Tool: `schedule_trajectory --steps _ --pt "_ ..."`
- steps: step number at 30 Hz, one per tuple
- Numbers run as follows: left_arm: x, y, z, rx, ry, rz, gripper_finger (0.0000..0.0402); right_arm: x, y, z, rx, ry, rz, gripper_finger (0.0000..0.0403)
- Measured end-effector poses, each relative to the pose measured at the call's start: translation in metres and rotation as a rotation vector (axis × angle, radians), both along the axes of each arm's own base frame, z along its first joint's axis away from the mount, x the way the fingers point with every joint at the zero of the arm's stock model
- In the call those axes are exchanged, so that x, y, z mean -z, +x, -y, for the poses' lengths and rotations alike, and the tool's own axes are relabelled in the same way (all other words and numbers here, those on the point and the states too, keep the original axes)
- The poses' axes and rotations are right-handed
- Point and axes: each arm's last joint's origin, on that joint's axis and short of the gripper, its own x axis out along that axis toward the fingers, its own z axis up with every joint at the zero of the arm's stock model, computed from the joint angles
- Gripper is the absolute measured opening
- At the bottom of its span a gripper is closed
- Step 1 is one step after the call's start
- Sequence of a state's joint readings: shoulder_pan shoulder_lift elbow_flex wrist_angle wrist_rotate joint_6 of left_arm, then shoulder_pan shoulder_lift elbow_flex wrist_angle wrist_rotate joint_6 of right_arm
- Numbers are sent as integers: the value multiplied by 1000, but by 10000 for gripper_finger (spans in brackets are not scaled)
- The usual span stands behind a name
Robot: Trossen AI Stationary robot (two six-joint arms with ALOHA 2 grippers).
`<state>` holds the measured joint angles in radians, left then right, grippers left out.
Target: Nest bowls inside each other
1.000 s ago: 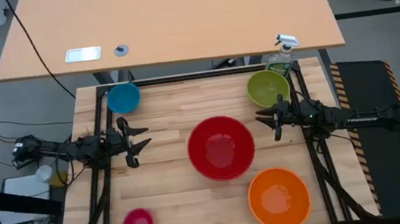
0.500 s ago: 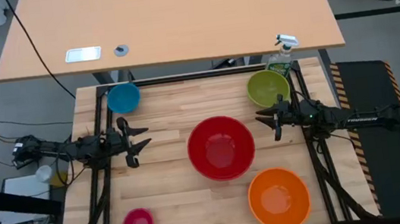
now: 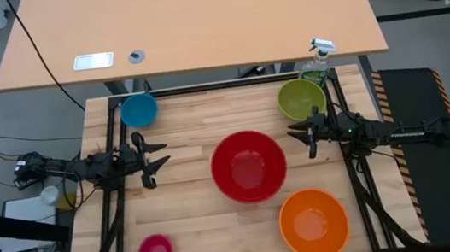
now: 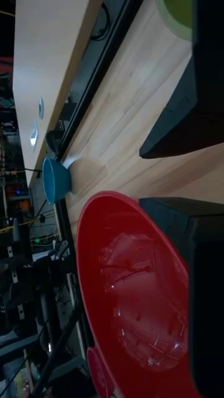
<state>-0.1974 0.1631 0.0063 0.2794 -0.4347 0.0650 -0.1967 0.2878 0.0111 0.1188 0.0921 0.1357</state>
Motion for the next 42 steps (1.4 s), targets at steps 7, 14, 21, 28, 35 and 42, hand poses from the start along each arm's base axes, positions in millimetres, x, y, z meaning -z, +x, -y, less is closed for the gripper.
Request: schedule_trajectory --steps 7,14,21,28,35,42 --pt "0 0 0 0 0 0 194 0 0 0 0 0 0 121" --pt "0 0 0 0 0 0 194 0 0 0 0 0 0 121" --pt "-1 0 0 16 -125 36 194 0 0 0 -2 -15 -4 121" --pt "-10 -2 0 26 -167 147 194 -2 -1 3 65 -219 -49 121" --pt "-12 -2 0 27 -169 163 194 -7 -1 4 123 -194 10 121" --pt "-26 -7 -1 35 -172 309 194 -27 0 2 82 137 339 121"
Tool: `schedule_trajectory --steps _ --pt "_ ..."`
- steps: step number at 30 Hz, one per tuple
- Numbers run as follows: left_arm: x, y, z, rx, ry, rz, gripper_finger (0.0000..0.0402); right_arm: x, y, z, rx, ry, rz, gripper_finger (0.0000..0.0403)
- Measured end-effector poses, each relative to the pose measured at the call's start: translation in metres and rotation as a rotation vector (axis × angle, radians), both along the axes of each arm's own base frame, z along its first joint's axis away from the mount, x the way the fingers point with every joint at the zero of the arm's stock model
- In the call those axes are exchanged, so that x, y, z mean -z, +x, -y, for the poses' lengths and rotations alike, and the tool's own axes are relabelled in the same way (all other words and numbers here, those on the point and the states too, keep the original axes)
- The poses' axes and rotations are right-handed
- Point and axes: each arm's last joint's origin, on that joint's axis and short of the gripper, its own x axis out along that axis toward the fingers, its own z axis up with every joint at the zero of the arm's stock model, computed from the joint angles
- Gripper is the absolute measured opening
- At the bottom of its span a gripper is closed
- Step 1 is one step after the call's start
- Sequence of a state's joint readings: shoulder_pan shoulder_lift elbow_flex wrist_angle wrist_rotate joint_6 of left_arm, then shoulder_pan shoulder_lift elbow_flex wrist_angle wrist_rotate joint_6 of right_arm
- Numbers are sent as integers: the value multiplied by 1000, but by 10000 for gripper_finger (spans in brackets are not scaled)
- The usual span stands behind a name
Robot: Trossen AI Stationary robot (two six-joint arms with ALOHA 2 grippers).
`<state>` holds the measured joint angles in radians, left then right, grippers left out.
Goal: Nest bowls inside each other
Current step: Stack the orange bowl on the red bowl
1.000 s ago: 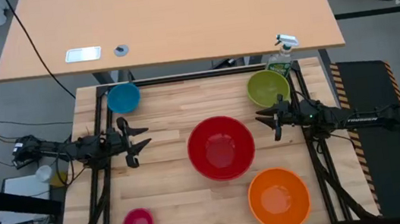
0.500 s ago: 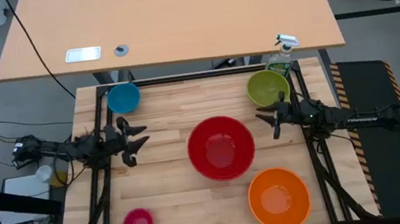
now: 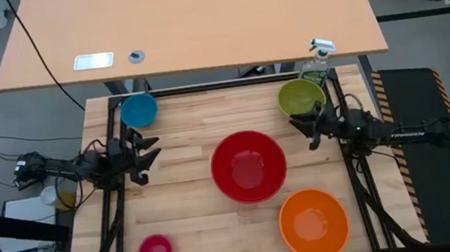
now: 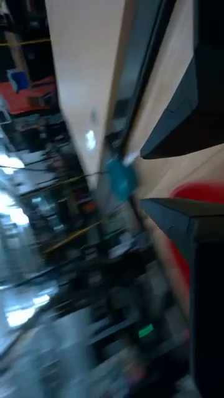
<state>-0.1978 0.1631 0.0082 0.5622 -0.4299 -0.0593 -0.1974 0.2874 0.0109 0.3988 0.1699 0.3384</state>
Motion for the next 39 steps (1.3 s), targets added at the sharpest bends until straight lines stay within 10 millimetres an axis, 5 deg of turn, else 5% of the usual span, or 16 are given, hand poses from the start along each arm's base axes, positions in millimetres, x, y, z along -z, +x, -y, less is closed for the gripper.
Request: schedule_trajectory --steps 5,12,19,25,39 --pt "-7 -2 1 26 88 35 194 -11 -1 -3 -137 229 198 121" --pt "-14 -2 2 34 93 30 194 -37 9 -9 -266 235 118 115" --pt "-46 0 2 29 143 -107 194 -83 45 -26 -233 271 -267 94" --pt "-52 4 3 25 163 -135 194 -114 82 -57 -235 311 -566 82" --pt "-60 3 3 25 165 -129 194 -133 136 -127 -183 411 -1297 80"
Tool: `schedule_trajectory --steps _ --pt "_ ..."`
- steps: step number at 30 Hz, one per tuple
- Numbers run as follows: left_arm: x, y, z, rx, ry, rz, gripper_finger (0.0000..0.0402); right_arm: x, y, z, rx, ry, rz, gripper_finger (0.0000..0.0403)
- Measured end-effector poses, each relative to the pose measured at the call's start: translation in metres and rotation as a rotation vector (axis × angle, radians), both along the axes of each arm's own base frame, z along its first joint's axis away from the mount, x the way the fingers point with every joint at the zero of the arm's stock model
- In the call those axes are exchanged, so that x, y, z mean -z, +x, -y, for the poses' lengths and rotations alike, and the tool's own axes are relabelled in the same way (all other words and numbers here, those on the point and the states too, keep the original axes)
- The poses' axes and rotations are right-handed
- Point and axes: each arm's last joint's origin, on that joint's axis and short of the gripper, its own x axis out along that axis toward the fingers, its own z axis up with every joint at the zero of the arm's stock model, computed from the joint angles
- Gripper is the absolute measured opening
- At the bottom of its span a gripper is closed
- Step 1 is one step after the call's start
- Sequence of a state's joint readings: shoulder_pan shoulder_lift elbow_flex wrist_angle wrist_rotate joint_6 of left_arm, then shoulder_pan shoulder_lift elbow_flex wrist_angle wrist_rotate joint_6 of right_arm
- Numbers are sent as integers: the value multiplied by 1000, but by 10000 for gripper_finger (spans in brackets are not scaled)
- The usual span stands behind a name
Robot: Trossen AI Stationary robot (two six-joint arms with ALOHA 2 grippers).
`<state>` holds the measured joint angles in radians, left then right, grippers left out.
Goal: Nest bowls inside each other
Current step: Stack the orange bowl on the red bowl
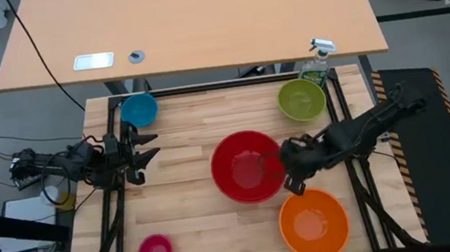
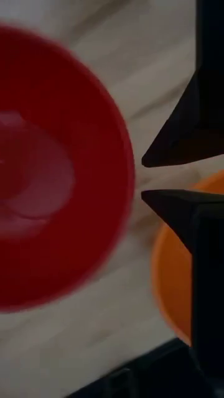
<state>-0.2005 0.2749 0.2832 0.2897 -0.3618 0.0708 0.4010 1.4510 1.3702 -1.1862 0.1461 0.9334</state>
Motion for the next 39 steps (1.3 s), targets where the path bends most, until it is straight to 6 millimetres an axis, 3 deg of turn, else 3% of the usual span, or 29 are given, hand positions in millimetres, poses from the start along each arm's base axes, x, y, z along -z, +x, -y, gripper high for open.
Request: schedule_trajectory --steps 5,10,16,20,23,33,39 --pt "-2 -1 0 -9 27 12 194 17 16 -13 -89 58 -108 80" --pt "-13 -4 -1 -17 41 44 194 36 15 -7 41 107 -367 94" --pt "-14 -4 -1 -27 75 28 194 49 17 -18 40 183 -499 165" --pt "-14 -4 -1 -33 91 25 194 52 13 -25 54 166 -507 224" --pt "-14 -4 -1 -33 92 26 194 56 5 -31 56 120 -540 246" --pt "-12 -3 -1 -26 78 5 194 84 -21 -35 52 101 -596 211" --pt "-10 -3 -1 -21 65 -5 194 104 -27 -33 48 175 -540 191"
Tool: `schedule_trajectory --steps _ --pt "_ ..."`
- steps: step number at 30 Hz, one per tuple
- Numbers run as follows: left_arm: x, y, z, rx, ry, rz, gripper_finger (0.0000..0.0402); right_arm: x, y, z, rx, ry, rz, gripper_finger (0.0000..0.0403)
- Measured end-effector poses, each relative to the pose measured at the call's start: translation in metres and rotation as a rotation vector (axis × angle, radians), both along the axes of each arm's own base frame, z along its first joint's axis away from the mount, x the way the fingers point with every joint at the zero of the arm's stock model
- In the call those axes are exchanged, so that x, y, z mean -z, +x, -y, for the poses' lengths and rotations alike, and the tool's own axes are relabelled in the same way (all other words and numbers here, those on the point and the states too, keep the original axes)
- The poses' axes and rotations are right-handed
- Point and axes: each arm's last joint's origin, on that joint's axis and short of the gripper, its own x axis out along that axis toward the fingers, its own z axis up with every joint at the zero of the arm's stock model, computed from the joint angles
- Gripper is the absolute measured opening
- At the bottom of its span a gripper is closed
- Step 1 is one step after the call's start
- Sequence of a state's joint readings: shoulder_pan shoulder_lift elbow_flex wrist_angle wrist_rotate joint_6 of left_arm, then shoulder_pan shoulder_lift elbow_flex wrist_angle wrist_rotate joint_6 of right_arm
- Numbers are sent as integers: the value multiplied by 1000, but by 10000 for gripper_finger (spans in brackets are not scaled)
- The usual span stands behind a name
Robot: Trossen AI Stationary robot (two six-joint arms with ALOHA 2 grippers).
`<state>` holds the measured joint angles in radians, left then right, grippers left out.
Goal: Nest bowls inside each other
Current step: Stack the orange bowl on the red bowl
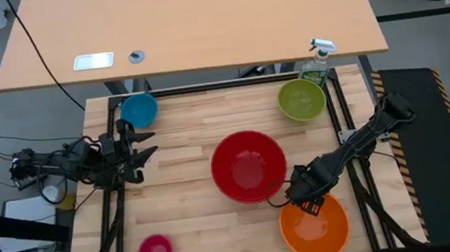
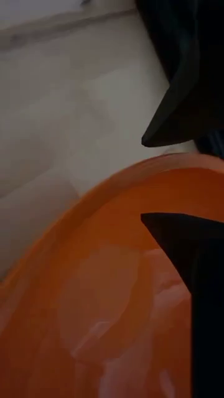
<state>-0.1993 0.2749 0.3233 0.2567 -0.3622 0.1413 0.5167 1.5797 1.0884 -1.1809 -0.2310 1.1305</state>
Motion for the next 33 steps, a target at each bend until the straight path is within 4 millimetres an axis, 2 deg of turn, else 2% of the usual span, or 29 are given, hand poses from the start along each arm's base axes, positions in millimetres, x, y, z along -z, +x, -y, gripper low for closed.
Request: schedule_trajectory --steps 6,14,19,23,26,33 --pt "1 0 0 2 -8 -5 194 18 -4 3 1 3 0 145" --pt "1 0 0 2 -8 -6 194 15 -3 -1 -12 99 1 20" --pt "1 0 0 2 -8 -6 194 10 -5 0 8 110 18 26" --pt "1 0 0 2 -8 -6 194 -2 -13 4 58 122 28 21" --pt "1 0 0 2 -8 -6 194 -20 -19 8 75 137 100 15" --pt "1 0 0 2 -8 -6 194 -82 -30 17 141 192 492 27"
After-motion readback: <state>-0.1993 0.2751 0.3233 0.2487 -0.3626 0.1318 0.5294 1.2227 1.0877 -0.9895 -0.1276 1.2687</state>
